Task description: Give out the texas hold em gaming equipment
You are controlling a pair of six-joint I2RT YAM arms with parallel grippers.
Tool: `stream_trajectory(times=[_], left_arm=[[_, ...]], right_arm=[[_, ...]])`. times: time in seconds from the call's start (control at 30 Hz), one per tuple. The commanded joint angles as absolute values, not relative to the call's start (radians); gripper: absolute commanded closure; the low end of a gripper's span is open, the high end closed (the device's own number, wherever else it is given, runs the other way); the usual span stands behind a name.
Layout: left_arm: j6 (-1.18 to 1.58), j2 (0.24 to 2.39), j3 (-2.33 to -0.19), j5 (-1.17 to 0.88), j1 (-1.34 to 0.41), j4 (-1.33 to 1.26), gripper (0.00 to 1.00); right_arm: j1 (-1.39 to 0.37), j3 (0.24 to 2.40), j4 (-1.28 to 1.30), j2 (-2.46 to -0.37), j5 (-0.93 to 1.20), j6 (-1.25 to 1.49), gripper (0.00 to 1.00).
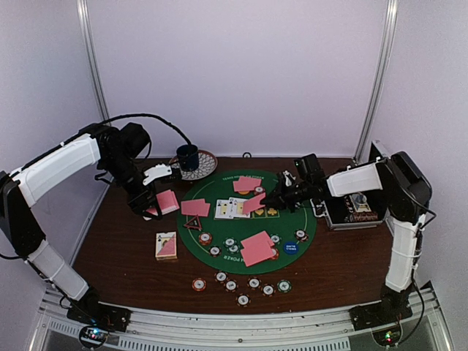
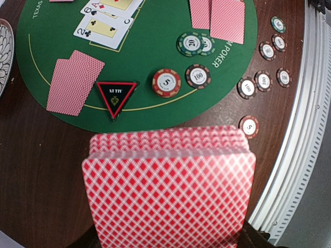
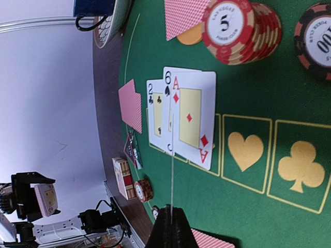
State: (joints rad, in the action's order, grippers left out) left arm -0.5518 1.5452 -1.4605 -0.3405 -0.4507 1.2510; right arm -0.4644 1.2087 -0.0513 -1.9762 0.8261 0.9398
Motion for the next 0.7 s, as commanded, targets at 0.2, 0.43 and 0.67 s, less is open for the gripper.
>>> stream_trajectory(times=[0.2,0.43,0.67], left_arm=[[-0.56,1.526,-1.463,-0.354,-0.443,1.244,1.0],[-0.561,1.529,-1.468,-0.353,-0.443,1.247,1.0],[-0.56,1.529,-1.468,-0.359,-0.443,1.248,1.0]], right_arm=[[-0.452,1.256,-0.11,-2.061,0.669,0.917,1.0],[-0.439,1.258,-0.104,-2.1,0.656,0.916,1.0],[-0.439,1.275,0.019,-2.067,0.599,0.842,0.65]])
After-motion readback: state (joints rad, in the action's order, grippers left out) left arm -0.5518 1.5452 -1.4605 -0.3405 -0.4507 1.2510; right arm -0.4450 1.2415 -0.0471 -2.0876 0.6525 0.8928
